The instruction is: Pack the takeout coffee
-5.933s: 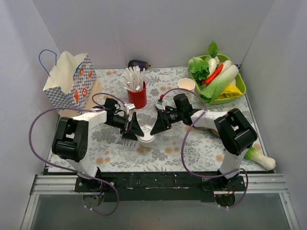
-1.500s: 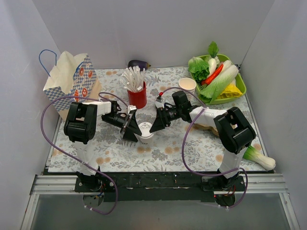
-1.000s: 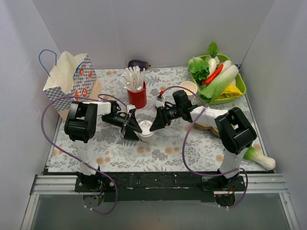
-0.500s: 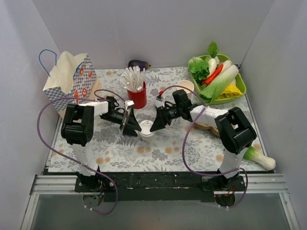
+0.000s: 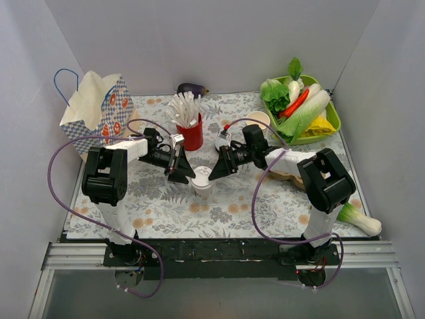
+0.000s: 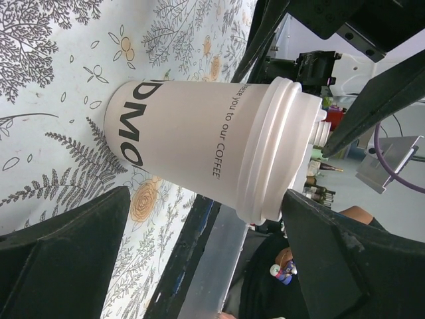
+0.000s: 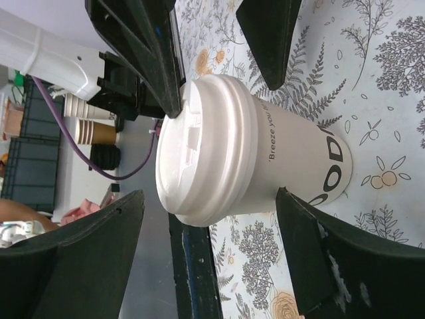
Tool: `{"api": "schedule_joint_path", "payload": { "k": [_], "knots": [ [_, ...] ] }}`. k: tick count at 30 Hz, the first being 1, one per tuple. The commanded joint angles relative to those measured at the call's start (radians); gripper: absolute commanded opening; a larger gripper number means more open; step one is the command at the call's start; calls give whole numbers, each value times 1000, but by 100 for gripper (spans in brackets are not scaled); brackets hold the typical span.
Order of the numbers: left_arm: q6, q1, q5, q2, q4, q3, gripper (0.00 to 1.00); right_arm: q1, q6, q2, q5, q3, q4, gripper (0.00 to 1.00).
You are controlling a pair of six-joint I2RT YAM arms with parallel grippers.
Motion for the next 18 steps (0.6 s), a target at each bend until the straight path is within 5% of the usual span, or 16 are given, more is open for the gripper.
{"api": "schedule_joint_path", "payload": {
  "k": [1,8,18],
  "knots": [
    [-42,-21,-39,-37,50,20,96,-8,130,29,13,-19,104,84],
    [-81,-21,-71,-11,112,-28,92,-9,132,77,52,-30,59,73],
    [-148,-9,-88,54,250,-120,87,-9,-91,89,41,-105,48,64]
  ]
}}
